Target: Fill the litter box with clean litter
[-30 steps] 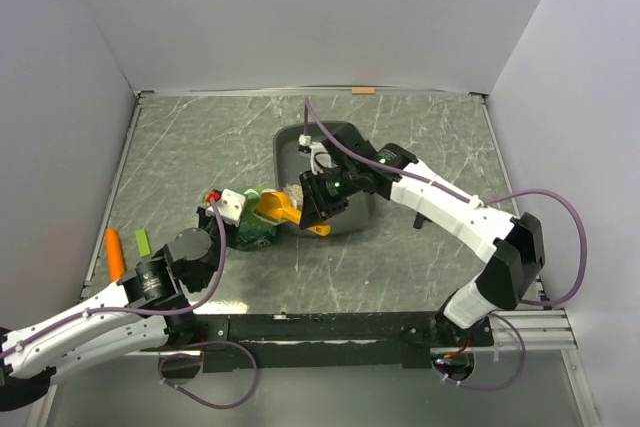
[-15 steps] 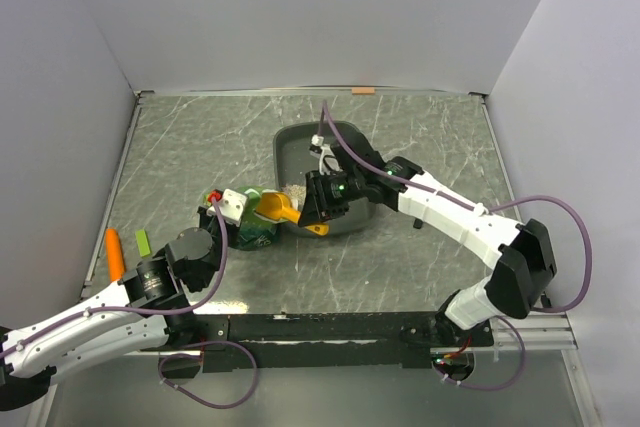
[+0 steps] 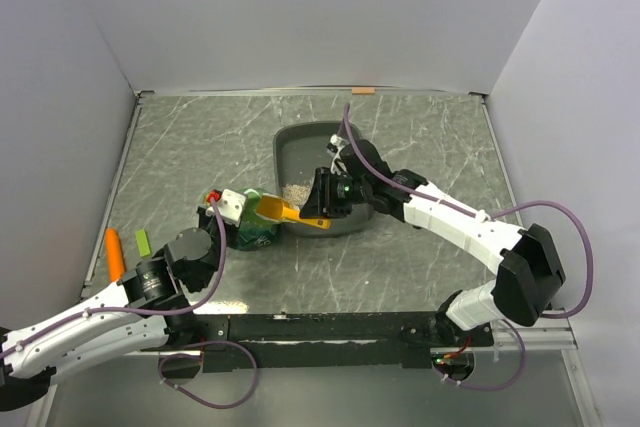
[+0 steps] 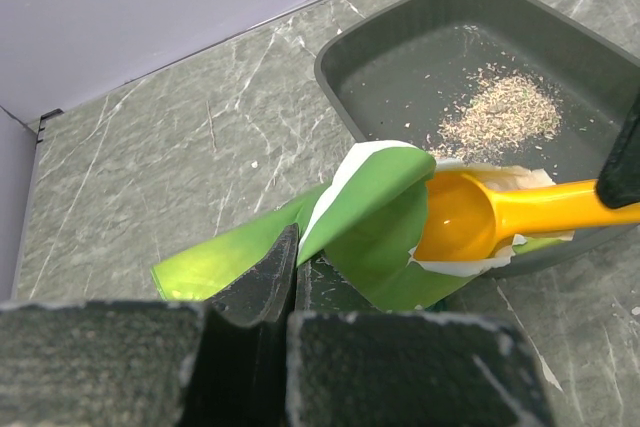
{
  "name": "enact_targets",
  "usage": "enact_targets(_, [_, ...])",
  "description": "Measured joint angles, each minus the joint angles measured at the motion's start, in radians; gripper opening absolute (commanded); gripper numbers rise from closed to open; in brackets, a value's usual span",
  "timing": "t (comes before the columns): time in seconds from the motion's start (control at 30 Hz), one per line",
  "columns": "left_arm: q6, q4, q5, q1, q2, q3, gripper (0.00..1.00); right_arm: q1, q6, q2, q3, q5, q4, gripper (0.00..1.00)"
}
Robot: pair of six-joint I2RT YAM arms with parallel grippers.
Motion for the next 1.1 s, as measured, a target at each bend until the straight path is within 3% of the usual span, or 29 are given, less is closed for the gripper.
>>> enact_targets(0.27, [0.0, 0.0, 0.0, 0.0, -0.001, 0.0, 0.01, -0.01, 0.116, -0.001, -0.101, -0.034, 0.146, 0.45])
enact_targets(1.1, [-0.001, -0.003, 0.007, 0.0, 0.009, 0.0, 0.01, -0.018, 0.357, -0.101, -0.431, -0.042, 0.534, 0.61])
